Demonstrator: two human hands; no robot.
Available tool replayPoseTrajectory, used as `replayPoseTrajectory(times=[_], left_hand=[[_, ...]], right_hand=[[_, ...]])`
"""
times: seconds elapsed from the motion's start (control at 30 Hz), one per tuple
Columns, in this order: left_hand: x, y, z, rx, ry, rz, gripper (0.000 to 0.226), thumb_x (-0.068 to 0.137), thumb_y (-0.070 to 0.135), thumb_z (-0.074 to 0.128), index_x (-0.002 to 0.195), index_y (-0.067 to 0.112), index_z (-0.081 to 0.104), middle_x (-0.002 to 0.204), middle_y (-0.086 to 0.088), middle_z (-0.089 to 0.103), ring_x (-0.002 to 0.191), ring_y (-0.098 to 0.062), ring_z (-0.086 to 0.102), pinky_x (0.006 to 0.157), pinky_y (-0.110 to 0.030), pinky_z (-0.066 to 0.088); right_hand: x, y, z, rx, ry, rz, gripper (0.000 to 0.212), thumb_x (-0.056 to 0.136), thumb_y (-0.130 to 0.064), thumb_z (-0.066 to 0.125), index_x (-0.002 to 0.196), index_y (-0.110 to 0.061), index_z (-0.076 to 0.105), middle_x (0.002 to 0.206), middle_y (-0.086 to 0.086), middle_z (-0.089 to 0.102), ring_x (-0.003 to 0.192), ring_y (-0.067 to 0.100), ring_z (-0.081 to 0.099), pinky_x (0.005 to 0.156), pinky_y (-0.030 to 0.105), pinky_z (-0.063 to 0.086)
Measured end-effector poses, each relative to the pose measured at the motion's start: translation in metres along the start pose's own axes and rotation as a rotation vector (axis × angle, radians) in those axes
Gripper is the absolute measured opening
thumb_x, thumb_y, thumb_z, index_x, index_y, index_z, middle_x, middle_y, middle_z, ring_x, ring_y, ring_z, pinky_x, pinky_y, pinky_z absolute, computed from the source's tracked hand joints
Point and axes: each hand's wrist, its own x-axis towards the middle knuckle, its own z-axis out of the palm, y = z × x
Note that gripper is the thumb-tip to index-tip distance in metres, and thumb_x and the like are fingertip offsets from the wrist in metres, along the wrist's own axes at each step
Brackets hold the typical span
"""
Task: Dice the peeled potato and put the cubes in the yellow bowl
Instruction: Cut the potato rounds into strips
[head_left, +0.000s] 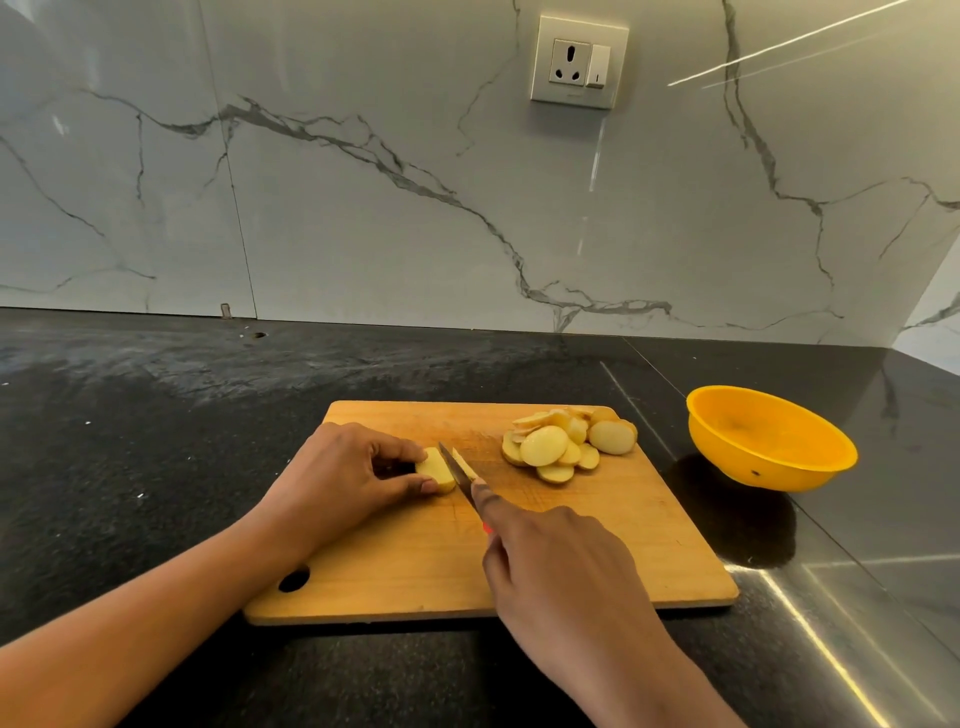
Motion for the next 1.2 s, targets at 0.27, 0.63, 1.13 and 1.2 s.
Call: replayPoseTrajectory(times=[0.27,0.63,1.13,1.2], left_hand=[[0.000,-0.001,0.001,0.033,0.032,0.047,0.040,0.068,0.045,0.075,0.102,0.025,0.073,0.109,0.012,0.069,0.094,0.010,0.059,0.085,-0.010,0.047],[0.002,-0.001,0.003,0.106,0.034,0.071,0.039,0.073,0.044,0.074,0.105,0.022,0.072,0.112,0.010,0.067,0.100,0.005,0.060,0.088,-0.012,0.047],[-0.002,0.008,0.002,0.196,0.055,0.071,0.044,0.078,0.046,0.063,0.115,0.022,0.066,0.118,0.008,0.065,0.120,-0.011,0.052,0.103,-0.016,0.001],[-0.003,0.010,0.000,0.197,0.061,0.052,0.044,0.077,0.046,0.064,0.115,0.024,0.066,0.117,0.005,0.066,0.121,-0.016,0.052,0.102,-0.015,0.001]], right_hand=[[0.012,-0.002,0.005,-0.010,0.057,-0.015,0.050,0.103,-0.035,0.030,0.150,-0.037,0.014,0.099,-0.004,0.056,0.082,0.015,0.046,0.059,0.028,0.035],[0.021,-0.013,0.012,-0.109,-0.016,-0.031,0.053,0.103,-0.023,0.032,0.152,-0.026,0.011,0.110,0.003,0.057,0.083,0.021,0.047,0.051,0.026,0.025],[-0.014,-0.009,-0.003,-0.129,-0.161,-0.060,0.059,0.103,-0.025,0.035,0.152,-0.029,0.002,0.076,-0.002,0.036,0.069,0.017,0.039,0.052,0.025,0.028],[-0.020,-0.007,-0.005,-0.108,-0.174,-0.046,0.059,0.103,-0.025,0.034,0.152,-0.031,0.002,0.078,-0.001,0.038,0.074,0.020,0.042,0.054,0.025,0.030]])
